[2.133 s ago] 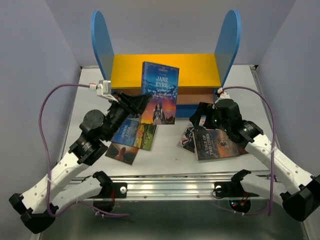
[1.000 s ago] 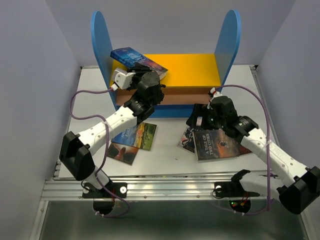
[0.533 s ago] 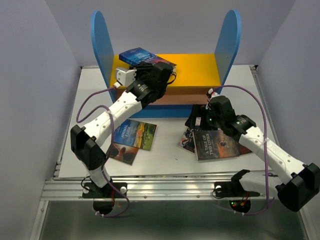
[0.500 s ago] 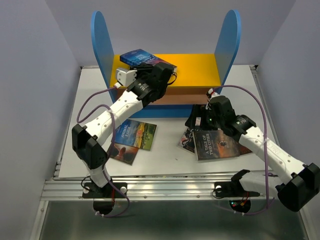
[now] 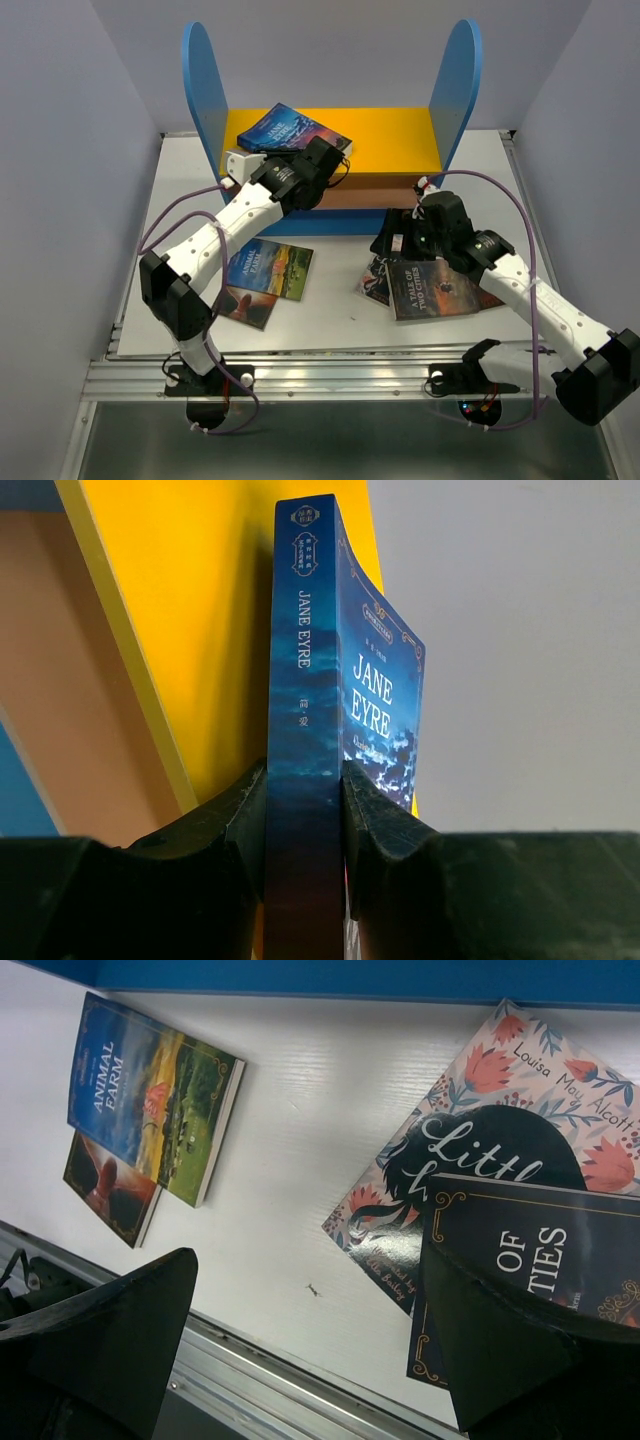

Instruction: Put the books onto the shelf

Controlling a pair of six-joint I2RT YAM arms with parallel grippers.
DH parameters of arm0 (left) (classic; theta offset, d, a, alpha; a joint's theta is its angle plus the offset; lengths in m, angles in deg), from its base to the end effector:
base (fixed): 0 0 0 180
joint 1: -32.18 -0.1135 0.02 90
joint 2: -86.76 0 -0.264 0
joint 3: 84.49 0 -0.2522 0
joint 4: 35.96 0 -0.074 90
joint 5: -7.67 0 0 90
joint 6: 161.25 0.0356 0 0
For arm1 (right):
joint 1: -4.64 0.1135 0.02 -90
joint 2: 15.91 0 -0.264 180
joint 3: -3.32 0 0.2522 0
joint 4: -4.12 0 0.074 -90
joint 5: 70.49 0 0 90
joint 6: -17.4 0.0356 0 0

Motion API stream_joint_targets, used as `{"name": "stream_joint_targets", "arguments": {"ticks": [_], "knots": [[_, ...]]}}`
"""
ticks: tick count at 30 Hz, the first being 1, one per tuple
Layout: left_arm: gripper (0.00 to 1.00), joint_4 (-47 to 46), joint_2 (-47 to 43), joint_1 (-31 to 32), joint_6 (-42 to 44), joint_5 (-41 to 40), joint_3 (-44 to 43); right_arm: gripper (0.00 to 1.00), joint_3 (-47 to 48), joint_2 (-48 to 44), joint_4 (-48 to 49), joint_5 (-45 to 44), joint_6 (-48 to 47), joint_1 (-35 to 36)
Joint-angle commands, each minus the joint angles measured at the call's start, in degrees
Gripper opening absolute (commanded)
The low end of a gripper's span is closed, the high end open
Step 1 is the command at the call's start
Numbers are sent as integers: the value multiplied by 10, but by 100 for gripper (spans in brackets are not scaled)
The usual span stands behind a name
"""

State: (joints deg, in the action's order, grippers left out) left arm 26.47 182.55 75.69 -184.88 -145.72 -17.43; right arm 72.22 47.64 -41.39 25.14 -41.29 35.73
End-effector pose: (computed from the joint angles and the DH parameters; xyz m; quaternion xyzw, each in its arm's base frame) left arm 0.2764 -0.2185 0.3866 -0.6156 0.5293 -0.2210 0.5404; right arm 0.2013 0.1254 0.3028 -0.0190 0.9058 0.2561 0.3369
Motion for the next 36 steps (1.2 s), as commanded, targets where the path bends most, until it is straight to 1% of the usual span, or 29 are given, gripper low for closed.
{"name": "stream_joint_targets", "arguments": {"ticks": [1,5,9,10,12,13,14,15,16,17,18,20,21,22,24,25,26,27,28,29,30,31,32,34,36], "knots": [[0,157,24,15,-307,-17,-59,100,2,0,4,15,2,-3],[0,158,15,23,-329,-9,-44,100,1,-1,4,20,0,-3],[1,159,8,25,-323,-20,-33,100,1,-1,3,25,-2,-3],[23,158,5,25,-324,-18,-29,100,0,-1,3,25,-2,-3],[47,150,-15,28,-316,-21,-9,100,-1,-3,2,26,-5,-3],[64,131,-29,32,-307,-26,-2,100,0,-4,2,27,-6,-3],[73,119,-37,33,-276,-27,12,100,1,-4,2,28,-7,-3],[91,104,-45,33,-258,-28,21,100,1,-3,2,29,-9,-3],[99,74,-53,33,-240,-23,31,100,4,-4,2,32,-11,-3],[99,56,-70,33,-221,-19,53,100,6,-4,2,32,-12,-3],[99,22,-80,33,-183,-14,65,100,8,-4,2,35,-13,-3],[99,-17,-106,33,-147,-12,90,100,11,-4,2,38,-17,-3],[99,-36,-115,33,-108,-10,113,100,15,-4,2,41,-22,-3],[99,-70,-131,33,-87,-6,132,100,21,-4,2,52,-32,-3],[99,-109,-145,33,-37,1,145,100,30,-6,2,54,-37,-3],[99,-150,-153,33,29,11,151,100,36,-8,1,59,-41,-3],[99,-172,-168,33,65,16,160,100,49,-8,0,63,-54,-3],[99,-229,-177,33,113,24,166,100,57,-7,1,68,-60,-3],[99,-260,-189,33,165,49,175,100,66,-6,1,75,-66,-3],[99,-293,-213,33,263,64,187,100,76,-2,2,88,-75,-3],[99,-328,-226,32,324,84,210,100,96,1,3,92,-78,-3],[99,-388,-241,32,379,115,221,100,108,5,4,97,-82,-3],[99,-397,-268,32,439,128,236,100,128,11,5,106,-86,-3],[99,-428,-306,32,506,163,248,100,149,18,12,111,-90,-3],[99,-431,-329,32,572,186,261,93,169,30,16,106,-93,-3]]}}
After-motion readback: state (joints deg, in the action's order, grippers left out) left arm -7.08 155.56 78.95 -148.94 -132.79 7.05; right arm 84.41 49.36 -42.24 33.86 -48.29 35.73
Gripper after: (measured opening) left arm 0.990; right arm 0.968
